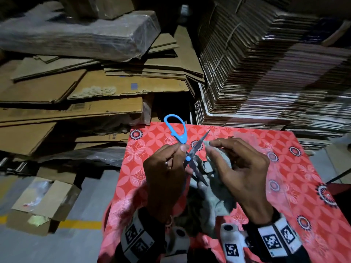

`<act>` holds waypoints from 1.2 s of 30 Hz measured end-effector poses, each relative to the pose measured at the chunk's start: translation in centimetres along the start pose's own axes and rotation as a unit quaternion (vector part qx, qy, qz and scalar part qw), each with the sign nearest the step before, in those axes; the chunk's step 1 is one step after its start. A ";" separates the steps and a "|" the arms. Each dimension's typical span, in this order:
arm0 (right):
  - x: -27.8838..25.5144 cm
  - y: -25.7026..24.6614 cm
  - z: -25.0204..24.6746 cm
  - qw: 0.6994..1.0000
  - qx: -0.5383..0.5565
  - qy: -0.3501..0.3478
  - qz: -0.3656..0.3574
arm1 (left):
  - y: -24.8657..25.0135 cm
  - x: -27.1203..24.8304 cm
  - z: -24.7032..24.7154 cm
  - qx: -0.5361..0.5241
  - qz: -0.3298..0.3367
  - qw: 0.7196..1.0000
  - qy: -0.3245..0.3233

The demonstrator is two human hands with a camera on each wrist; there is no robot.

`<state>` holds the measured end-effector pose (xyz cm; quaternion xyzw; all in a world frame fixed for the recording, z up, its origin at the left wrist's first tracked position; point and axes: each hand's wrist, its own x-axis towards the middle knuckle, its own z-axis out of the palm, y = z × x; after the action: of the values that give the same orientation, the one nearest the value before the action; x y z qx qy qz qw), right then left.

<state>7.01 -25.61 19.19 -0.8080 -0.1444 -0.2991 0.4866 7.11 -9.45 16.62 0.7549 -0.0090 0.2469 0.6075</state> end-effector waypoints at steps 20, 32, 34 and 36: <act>0.4 -1.6 -0.6 0.991 -0.114 0.055 -0.041 | 1.6 -0.9 -0.1 0.110 0.122 0.986 0.006; -0.3 -1.1 -0.7 0.996 -0.080 0.029 0.009 | 1.0 -1.1 0.2 0.134 0.122 0.983 0.001; -0.9 -1.6 -0.2 0.997 -0.072 0.003 0.004 | 1.1 -1.0 0.1 0.134 0.144 0.980 0.005; -0.4 -1.0 -0.5 0.997 -0.071 0.007 0.007 | 1.3 -1.0 0.2 0.150 0.141 0.978 -0.004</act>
<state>5.99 -25.57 19.86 -0.8395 -0.1135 -0.3105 0.4313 5.90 -10.26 17.36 0.8297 -0.0809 0.3258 0.4461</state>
